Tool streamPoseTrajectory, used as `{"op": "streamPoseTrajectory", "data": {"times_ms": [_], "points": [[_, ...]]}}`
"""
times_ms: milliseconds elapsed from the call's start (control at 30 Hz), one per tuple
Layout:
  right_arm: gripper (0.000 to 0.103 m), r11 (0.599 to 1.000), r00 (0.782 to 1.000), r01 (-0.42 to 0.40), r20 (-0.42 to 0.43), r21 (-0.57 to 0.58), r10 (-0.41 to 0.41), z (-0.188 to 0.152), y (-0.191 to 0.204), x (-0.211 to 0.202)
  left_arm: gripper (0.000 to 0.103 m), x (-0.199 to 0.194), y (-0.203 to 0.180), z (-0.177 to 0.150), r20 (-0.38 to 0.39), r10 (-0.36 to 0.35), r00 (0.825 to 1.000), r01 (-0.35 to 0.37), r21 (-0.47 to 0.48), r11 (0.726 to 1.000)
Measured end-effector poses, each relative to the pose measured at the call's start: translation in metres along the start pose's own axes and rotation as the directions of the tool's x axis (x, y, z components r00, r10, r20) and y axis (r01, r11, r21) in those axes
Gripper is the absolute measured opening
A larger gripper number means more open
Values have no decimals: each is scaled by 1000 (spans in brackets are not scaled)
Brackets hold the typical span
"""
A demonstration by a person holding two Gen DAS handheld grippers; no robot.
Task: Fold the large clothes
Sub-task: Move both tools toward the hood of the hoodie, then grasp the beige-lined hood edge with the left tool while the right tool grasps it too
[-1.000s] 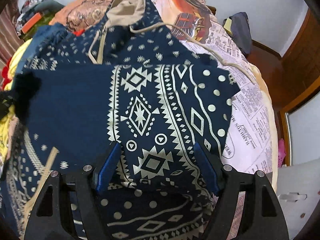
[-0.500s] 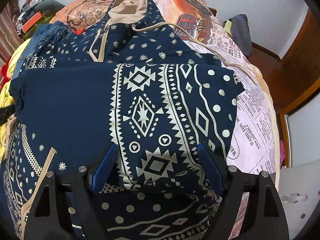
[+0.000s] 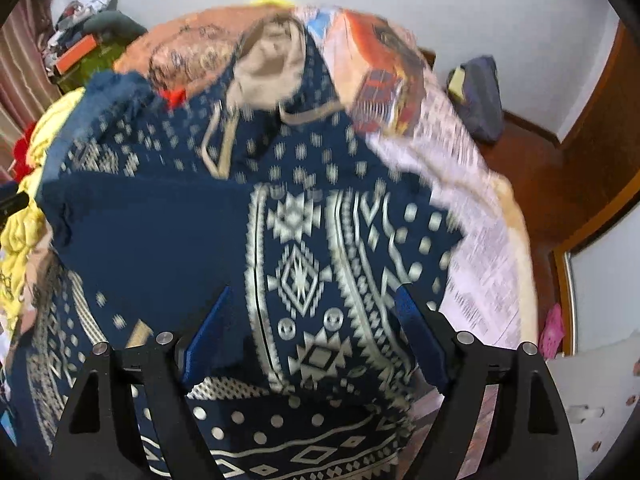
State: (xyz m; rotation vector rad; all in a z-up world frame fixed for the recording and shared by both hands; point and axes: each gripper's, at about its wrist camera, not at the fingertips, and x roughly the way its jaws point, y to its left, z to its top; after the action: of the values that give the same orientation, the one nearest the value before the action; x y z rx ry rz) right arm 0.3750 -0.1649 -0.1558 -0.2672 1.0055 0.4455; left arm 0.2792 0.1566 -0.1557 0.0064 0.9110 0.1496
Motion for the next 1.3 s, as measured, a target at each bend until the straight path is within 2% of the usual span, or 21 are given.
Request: {"op": "streamPoseTrajectory", "data": {"times_ms": [67, 267, 400, 500, 700, 933, 1133, 1300], "points": [[80, 1000, 999, -1, 51, -8, 2, 12, 0, -12, 74, -7, -13, 21, 36, -47, 998, 46, 15, 999], [80, 1000, 986, -10, 168, -10, 12, 48, -1, -34, 81, 2, -45, 77, 82, -113, 990, 110, 47, 993], [80, 1000, 977, -28, 213, -3, 28, 74, -3, -34, 81, 25, -61, 105, 68, -138, 988, 135, 45, 990], [80, 1000, 977, -28, 213, -1, 28, 94, -4, -21, 81, 47, -68, 124, 40, -151, 988, 149, 29, 988], [80, 998, 988, -53, 149, 39, 46, 130, -14, 29, 81, 105, -74, 148, -42, -190, 981, 189, -27, 982], [80, 991, 998, -69, 20, 111, 67, 159, -21, 104, 81, 184, -78, 161, -159, -189, 969, 178, -80, 981], [80, 981, 990, -102, -80, 163, 116, 170, -24, 160, 81, 238, -71, 168, -227, -160, 961, 130, -141, 981], [80, 961, 978, -151, -108, 230, 180, 173, -28, 183, 81, 263, -64, 168, -234, -195, 952, 143, -223, 964]]}}
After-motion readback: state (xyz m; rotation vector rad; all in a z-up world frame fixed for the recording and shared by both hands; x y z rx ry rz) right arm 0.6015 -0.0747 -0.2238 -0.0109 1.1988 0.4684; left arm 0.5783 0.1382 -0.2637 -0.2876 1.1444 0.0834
